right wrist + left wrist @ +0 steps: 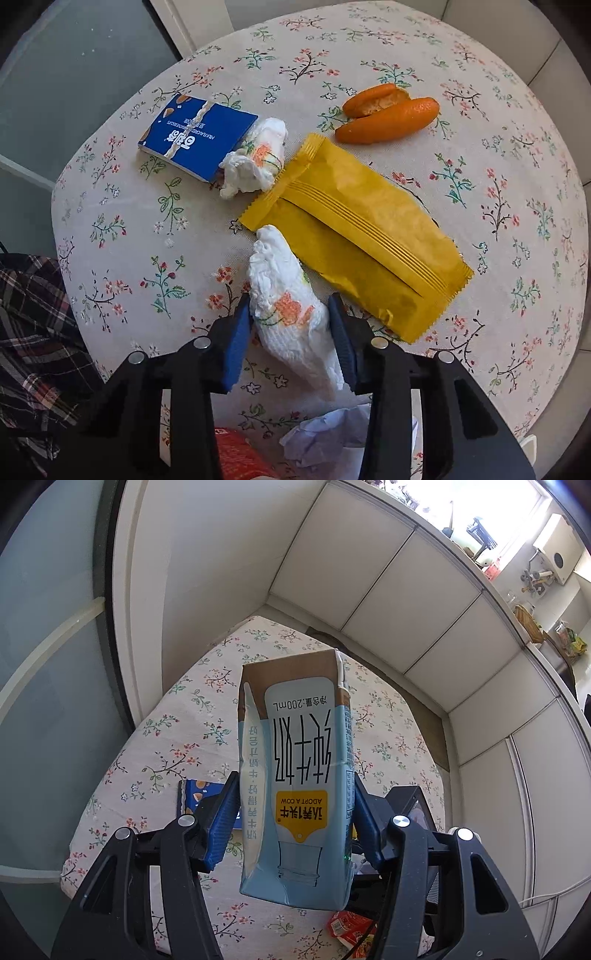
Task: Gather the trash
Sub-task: 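Grasp a crumpled white tissue with the right tool while the left tool holds the carton, then carry tissue and carton over the white bin and open both tools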
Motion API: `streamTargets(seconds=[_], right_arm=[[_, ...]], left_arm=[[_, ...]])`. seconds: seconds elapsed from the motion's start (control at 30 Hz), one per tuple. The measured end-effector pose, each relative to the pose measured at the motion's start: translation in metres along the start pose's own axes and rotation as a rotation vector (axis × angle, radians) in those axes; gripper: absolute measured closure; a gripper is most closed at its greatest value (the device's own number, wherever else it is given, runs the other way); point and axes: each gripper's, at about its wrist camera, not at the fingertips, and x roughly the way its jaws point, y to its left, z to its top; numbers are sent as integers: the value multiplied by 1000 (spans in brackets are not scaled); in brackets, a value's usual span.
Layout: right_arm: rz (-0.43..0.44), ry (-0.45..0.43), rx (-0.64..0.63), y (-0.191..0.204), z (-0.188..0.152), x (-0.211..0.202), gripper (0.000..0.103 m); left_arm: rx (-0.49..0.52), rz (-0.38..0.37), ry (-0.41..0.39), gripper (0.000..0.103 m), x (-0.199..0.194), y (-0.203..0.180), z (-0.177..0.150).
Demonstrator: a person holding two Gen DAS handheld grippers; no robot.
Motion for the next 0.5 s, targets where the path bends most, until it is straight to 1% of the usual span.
streamTargets(seconds=[0.1,0.23,0.37,0.5], right_arm=[[11,-24,20,-5,-2,-6,64],[1,-75,40,-8,-4,-24,64],[-9,-156,88,-16,-7,-49,64],[-45,-241,153,-25,-12,-74,64]], left_arm=[[5,4,-2,49,1,-3,0],[9,6,-1,49,4,-6,0],[13,3,-1,49,7,-10,0],[23,-5,-10,49,11,-20,1]])
